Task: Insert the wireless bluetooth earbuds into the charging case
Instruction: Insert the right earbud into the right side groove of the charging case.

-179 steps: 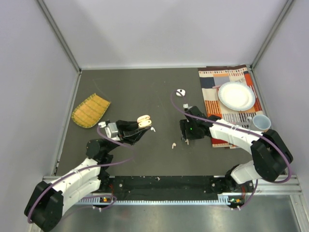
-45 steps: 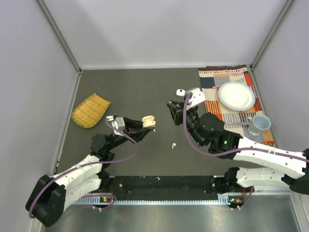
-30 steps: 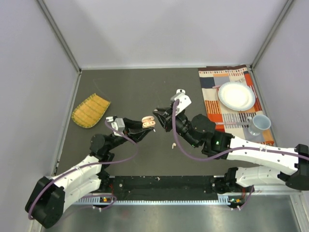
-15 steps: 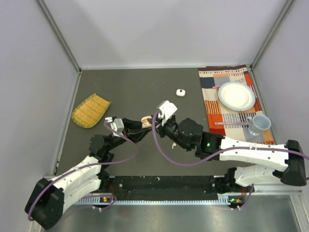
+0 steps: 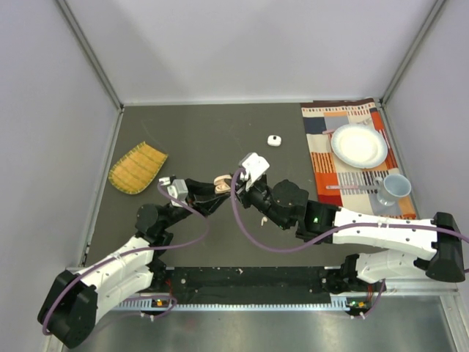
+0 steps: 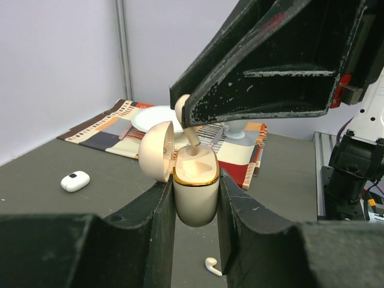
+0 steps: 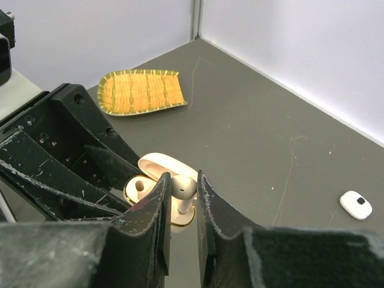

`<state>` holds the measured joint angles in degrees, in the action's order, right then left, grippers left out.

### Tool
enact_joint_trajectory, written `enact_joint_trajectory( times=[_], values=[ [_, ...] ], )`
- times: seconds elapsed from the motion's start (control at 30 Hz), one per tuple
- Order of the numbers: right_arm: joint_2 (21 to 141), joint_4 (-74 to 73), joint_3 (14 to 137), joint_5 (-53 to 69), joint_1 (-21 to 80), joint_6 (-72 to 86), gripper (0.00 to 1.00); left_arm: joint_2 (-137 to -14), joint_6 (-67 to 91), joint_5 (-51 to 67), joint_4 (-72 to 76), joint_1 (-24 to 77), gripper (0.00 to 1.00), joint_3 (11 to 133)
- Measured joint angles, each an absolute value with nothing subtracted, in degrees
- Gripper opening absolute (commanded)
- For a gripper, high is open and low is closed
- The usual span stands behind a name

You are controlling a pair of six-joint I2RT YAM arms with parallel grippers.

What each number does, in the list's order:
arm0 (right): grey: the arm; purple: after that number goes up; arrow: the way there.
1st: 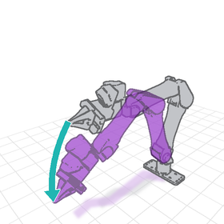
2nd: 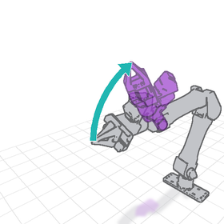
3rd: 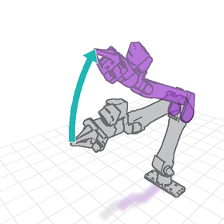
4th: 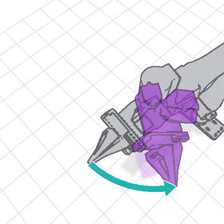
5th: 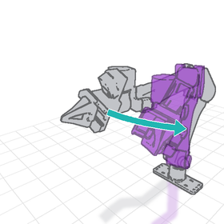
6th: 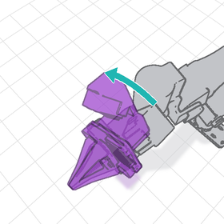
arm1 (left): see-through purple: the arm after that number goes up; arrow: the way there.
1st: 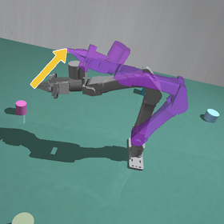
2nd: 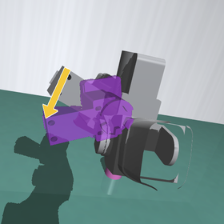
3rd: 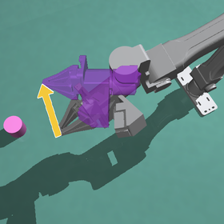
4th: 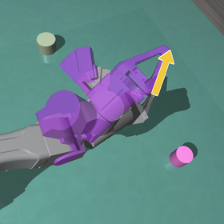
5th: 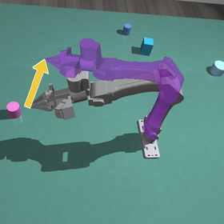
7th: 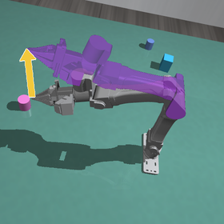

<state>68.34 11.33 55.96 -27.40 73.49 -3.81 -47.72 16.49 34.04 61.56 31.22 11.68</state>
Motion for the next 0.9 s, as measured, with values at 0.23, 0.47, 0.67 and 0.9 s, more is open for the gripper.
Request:
enact_joint_trajectory(
  times=[0.23, 0.47, 0.67, 0.9],
  values=[
    [68.3, 13.0, 54.2, -27.6, 73.5, -2.7, 0.00, -47.7, 16.5, 33.5, 61.3, 31.3, 0.00, 11.7],
    [68.4, 16.2, 52.4, -28.7, 73.5, -1.9, 0.00, -47.7, 16.6, 33.3, 60.8, 31.4, 0.00, 11.7],
    [68.4, 17.3, 52.1, -28.8, 73.5, -2.1, 0.00, -47.0, 16.6, 32.5, 60.3, 31.4, 0.00, 11.7],
    [68.4, 18.2, 51.0, -27.9, 73.5, -4.5, 0.00, -46.9, 16.6, 32.1, 59.4, 31.5, 0.00, 11.7]
  ],
)
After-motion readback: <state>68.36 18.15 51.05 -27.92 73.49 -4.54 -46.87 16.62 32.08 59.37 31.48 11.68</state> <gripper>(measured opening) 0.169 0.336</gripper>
